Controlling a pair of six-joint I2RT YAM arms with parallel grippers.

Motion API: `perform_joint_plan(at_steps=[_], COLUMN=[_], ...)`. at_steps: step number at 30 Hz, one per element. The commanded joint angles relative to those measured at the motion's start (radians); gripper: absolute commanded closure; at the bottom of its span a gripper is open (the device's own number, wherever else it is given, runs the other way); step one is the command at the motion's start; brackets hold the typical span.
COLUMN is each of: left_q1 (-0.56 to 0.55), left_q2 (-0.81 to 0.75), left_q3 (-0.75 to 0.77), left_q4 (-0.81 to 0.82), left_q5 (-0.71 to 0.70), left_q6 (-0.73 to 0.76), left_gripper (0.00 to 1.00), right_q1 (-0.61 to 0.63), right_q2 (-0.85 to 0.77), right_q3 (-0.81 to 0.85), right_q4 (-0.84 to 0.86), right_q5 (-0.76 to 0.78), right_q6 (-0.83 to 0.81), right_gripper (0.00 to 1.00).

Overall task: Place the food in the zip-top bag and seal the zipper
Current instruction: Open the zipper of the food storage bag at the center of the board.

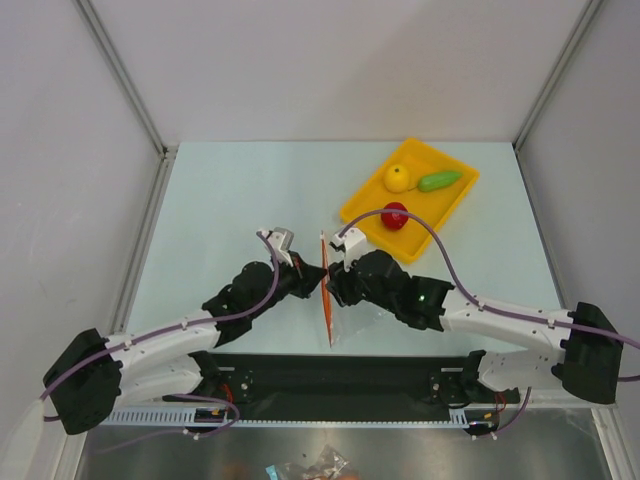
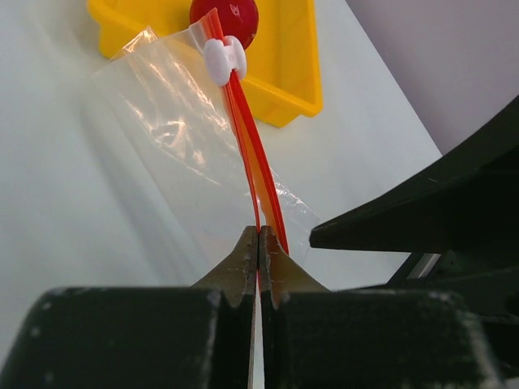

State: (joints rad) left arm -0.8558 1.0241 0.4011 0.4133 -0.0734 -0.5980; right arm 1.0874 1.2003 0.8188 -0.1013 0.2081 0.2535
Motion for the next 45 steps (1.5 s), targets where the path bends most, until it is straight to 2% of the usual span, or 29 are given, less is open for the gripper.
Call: perform_joint_plan(at_steps=[1,4,12,21,22,26,28,34,39,40,45], left_q1=[-0.015,-0.019,-0.031,-0.034,-0.035,-0.035,-0.037,-0.046,-0.054,-0.055,-0.077], left_q2=[-0.038,-0.05,-0.068,-0.062,-0.062,-0.076,-0.081,-0.085,-0.082,-0.082,-0.073], left_q3=[0.039,0.035,0.033,0.036,0.038,0.03,0.03,0.053,0.09,0.097,0.128], left_q4=[0.001,-0.004,-0.005,-0.019,-0.019,-0.016,-0.019,-0.077,-0.178,-0.191,-0.231], left_q5=[-0.037,-0.039,-0.039,-0.054,-0.052,-0.052,-0.054,-0.107,-0.169,-0.177,-0.201], left_q6=[0.035,0.037,0.041,0.04,0.038,0.04,0.038,0.047,0.053,0.056,0.07], left_gripper=[1.0,1.0,1.0,1.0,1.0,1.0,1.0,1.0,1.0,1.0,1.0], right_q1=[0.006,0.006,0.019,0.029,0.029,0.028,0.028,0.032,0.032,0.032,0.045], right_q2=[0.03,0.053,0.085,0.047,0.045,0.07,0.074,0.102,0.084,0.081,0.099], right_q3=[0.051,0.052,0.043,0.011,0.01,0.031,0.029,0.06,0.056,0.057,0.075], right_q4=[0.0,0.015,0.067,0.127,0.129,0.104,0.072,0.005,-0.006,-0.008,-0.006], right_q5=[0.076,0.077,0.011,0.004,0.008,0.08,0.119,0.212,0.243,0.24,0.218], right_q6=[-0.014,-0.017,-0.03,-0.039,-0.037,-0.026,-0.022,-0.01,-0.008,-0.01,-0.017], right_gripper=[0.57,0.57,0.48,0.41,0.41,0.55,0.59,0.59,0.64,0.63,0.46])
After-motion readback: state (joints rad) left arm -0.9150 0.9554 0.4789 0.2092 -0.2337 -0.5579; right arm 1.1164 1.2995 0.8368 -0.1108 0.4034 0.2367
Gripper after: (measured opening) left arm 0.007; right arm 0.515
